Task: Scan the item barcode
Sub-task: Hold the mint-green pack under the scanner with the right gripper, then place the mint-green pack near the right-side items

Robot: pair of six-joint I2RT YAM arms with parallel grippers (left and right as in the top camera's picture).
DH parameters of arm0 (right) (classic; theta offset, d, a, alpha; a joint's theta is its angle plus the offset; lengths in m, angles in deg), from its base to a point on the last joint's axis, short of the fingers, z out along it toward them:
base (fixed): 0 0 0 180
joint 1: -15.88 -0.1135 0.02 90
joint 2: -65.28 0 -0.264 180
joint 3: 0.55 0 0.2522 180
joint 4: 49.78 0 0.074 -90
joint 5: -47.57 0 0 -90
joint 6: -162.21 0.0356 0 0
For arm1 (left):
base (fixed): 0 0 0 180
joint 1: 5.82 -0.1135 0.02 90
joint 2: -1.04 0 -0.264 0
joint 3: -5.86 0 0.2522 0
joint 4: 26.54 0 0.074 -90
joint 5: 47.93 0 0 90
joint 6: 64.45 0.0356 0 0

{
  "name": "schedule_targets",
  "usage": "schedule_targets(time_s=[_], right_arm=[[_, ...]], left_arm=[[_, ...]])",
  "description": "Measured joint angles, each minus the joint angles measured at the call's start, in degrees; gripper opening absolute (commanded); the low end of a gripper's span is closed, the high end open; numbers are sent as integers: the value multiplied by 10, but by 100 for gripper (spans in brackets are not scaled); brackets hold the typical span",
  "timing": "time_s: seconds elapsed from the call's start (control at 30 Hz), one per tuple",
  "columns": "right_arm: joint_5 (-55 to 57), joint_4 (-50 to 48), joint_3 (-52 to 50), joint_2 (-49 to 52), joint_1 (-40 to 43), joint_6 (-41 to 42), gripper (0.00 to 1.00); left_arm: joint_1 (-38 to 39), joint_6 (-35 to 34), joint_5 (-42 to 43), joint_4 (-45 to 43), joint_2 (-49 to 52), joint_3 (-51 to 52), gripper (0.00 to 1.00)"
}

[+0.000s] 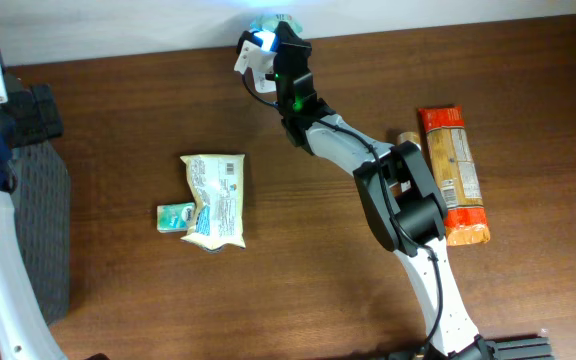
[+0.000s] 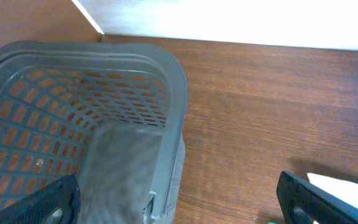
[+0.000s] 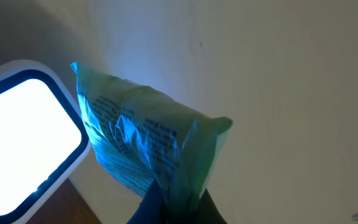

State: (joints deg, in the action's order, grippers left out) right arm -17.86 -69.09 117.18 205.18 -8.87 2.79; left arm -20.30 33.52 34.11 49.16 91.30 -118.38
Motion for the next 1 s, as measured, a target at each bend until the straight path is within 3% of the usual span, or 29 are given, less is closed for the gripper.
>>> schedule_targets(time_s=[0.3,0.43,0.53,0.73,0.87,1.0], right_arm=[[28,5,0,-3,0,-30,4],[28,210,-4,-81,-1,24,4],[0,351,-3,-181,-2,131,4],[-120,731,10,-384,1,530,4],[-144,948,-1,-382,26,648,4],[-149,1004,-62,-353,96,745,4]], left_arm=[[0,0,0,0,0,0,99],[0,0,0,0,0,0,99],[0,0,0,0,0,0,99],[0,0,0,9,0,0,99],[0,0,0,9,0,0,99],[0,0,0,9,0,0,99]])
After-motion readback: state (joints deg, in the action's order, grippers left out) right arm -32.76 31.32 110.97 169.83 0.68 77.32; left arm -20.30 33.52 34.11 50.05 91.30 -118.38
